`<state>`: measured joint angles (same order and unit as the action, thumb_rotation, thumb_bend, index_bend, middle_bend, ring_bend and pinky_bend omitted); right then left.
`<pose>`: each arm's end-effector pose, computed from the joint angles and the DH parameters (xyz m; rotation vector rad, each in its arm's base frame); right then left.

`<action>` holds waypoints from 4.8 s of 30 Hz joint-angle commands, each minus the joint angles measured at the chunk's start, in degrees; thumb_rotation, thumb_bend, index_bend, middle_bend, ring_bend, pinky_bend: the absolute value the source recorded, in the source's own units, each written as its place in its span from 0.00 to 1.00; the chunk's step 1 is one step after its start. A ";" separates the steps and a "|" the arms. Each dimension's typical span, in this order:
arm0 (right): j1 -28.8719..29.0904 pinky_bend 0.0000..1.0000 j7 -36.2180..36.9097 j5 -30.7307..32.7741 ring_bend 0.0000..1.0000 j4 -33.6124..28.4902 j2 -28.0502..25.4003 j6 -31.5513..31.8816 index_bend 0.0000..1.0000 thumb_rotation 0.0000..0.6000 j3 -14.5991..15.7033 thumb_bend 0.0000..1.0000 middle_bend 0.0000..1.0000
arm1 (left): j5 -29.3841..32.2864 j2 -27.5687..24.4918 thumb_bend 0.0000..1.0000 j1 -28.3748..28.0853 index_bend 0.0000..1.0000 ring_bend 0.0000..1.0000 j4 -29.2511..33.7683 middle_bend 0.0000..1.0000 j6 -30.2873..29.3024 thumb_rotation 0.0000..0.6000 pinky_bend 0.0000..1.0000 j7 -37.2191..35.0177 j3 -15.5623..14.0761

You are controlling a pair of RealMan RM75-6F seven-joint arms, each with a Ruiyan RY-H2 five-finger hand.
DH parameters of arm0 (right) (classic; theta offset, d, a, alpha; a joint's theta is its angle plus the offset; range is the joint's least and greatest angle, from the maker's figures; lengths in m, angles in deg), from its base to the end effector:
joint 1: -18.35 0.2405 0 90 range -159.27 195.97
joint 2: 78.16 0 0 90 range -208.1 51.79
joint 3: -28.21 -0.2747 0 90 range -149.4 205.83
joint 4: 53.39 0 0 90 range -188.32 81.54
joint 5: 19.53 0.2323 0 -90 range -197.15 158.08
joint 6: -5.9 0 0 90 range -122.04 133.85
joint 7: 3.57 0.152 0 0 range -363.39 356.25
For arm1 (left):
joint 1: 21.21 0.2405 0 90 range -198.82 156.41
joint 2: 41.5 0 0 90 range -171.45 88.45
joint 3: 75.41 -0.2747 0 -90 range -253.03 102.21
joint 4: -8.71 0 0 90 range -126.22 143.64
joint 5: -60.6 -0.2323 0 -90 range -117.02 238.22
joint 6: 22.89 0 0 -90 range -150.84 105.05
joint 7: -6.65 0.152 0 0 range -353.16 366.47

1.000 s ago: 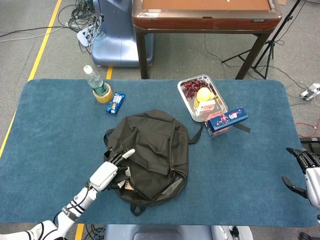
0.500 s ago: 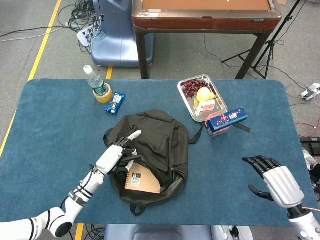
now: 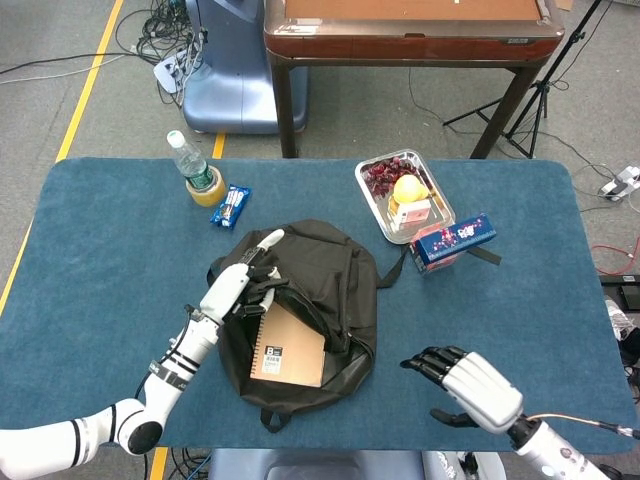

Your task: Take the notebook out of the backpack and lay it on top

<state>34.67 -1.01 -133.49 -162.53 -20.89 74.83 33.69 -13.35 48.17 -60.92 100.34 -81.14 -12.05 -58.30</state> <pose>-0.2091 -0.1706 0.0871 2.1328 -0.9449 1.1125 -0.0984 0.3558 -0.0205 -1.5950 -1.5499 -1.5948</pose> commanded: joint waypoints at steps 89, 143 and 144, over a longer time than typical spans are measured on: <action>24.04 0.40 -23.84 24.21 0.17 29.92 44.73 -16.76 0.21 1.00 -6.87 0.01 0.23 | 4.79 -1.28 0.58 -0.67 0.61 0.00 1.57 0.01 -1.95 1.00 0.00 3.31 1.02; 30.16 0.41 -8.99 11.44 0.37 59.62 59.32 0.17 0.78 1.00 -5.35 0.49 0.48 | 5.50 -2.52 0.58 -0.58 0.61 0.00 2.10 0.01 -2.08 1.00 0.00 2.66 1.84; 30.10 0.42 -8.75 11.27 0.38 59.67 59.32 0.68 0.80 1.00 -5.28 0.49 0.49 | 5.58 -2.50 0.58 -0.61 0.61 0.00 2.07 0.01 -2.05 1.00 0.00 2.71 1.86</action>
<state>64.86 -10.10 -122.01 -103.00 38.38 75.06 28.33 -7.78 45.66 -61.52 102.41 -83.20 -9.33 -56.45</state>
